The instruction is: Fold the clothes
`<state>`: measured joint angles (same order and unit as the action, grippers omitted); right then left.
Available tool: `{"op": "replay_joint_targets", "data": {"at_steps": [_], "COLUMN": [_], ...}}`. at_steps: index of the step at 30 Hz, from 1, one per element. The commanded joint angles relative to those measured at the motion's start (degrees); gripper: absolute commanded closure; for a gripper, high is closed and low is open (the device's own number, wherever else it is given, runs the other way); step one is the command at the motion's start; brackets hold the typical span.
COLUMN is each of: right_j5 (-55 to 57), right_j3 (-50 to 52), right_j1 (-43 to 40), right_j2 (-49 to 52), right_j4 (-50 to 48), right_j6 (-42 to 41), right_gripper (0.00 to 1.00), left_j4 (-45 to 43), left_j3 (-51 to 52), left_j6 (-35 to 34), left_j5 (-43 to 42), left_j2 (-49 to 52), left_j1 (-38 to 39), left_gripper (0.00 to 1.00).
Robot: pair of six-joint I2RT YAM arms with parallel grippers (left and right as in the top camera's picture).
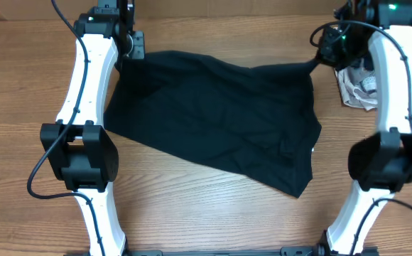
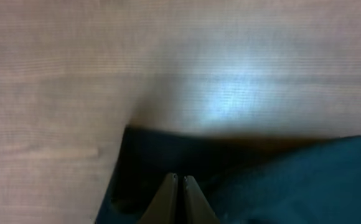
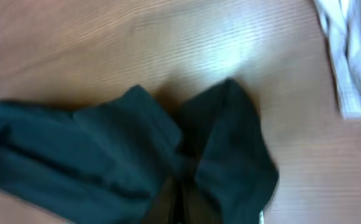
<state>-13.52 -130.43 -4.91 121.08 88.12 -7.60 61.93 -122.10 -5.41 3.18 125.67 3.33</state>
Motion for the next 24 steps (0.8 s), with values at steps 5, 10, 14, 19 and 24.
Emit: {"op": "replay_joint_targets", "data": {"at_steps": [5,10,14,19,24], "right_j5": [2.0,2.8,2.8,3.0,4.0], "right_j3": [2.8,12.2,20.3,27.4,32.3], "right_j1": [-0.3,-0.3,-0.3,-0.3,-0.3], "right_j2": [-3.1,-3.1,-3.1,-4.0,-6.9], "right_j4": [7.9,8.6,7.3,5.6,4.3], "right_j6": [0.4,0.2,0.2,0.2,0.3], "right_gripper": [0.96,0.96,0.96,0.96,0.96], "left_j4": [6.8,8.2,8.5,8.3,8.8], "left_j3": [-1.4,-1.4,-0.7,-0.2,0.2], "left_j6": [1.2,1.2,2.9,4.2,4.2], "left_j5": [0.1,4.9,9.0,9.5,8.9], "left_j2": [-2.4,-2.2,-2.2,-1.2,0.3], "left_j1": [-0.3,-0.4,-0.5,-1.5,-2.5], "left_gripper": [0.96,0.96,0.96,0.96,0.96]}}
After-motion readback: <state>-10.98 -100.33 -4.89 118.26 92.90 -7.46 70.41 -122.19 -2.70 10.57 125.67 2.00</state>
